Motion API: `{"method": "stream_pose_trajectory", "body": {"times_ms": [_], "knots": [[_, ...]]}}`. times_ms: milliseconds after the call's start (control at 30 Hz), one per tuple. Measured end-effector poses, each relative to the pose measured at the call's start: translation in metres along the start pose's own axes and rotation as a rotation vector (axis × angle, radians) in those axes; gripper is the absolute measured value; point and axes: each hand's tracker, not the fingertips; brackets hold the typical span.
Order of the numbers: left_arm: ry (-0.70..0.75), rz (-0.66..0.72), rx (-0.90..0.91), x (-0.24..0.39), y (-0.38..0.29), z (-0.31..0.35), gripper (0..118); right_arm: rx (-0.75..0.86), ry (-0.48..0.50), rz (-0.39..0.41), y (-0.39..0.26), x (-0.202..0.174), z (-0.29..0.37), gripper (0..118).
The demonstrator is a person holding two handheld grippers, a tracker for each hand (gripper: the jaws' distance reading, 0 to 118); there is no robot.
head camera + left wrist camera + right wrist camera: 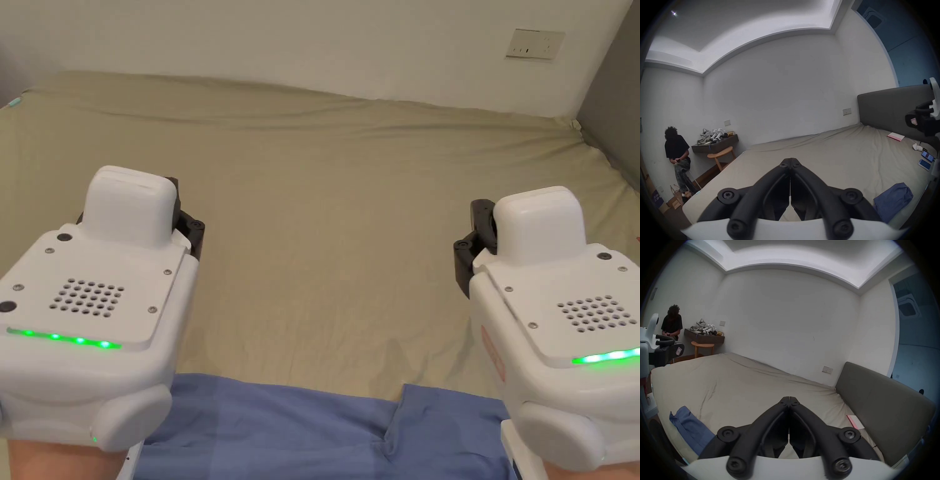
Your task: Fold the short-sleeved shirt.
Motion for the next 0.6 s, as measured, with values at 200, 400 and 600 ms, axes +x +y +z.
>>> {"method": "stream_pose_trajectory", "body": {"times_ms": [200,400,600], "knots": [[0.003,-0.029,0.095,0.007,0.000,0.006,0,0.016,-0.035,0.008,0.001,-0.005,-0.004,1],[-0.033,-0.056,0.007,0.008,-0.018,-0.011,0,-0.040,-0.014,-0.001,-0.019,-0.007,-0.017,2],[-0.169,-0.058,-0.318,-0.010,-0.096,-0.039,0,-0.153,0.038,-0.024,-0.053,-0.002,-0.032,2]]}}
